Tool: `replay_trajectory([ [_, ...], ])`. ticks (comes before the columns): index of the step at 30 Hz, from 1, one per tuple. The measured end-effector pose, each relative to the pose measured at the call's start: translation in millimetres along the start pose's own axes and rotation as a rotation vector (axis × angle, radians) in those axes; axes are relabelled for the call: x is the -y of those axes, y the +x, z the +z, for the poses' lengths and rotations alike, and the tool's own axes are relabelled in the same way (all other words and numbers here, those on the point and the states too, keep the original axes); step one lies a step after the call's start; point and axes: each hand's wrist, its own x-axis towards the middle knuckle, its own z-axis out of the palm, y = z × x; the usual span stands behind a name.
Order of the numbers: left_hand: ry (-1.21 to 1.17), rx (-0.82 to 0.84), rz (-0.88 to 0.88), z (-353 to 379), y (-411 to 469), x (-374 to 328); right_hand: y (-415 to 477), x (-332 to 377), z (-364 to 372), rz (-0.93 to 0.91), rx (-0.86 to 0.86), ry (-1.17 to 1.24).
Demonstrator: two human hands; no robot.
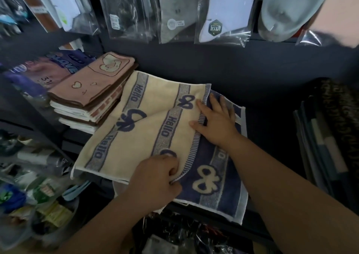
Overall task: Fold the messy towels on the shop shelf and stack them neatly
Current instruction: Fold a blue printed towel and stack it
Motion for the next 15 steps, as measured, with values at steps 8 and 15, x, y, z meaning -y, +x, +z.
replay_trajectory([
  [8, -0.192, -0.078, -0.077, -26, -8, 1, 8, 20, -15, -0.114, -0.136, 0.162],
  [15, -0.332, -0.256, 0.005, -87, -3, -50, -12, 22, -69, -0.053, -0.44, 0.795],
])
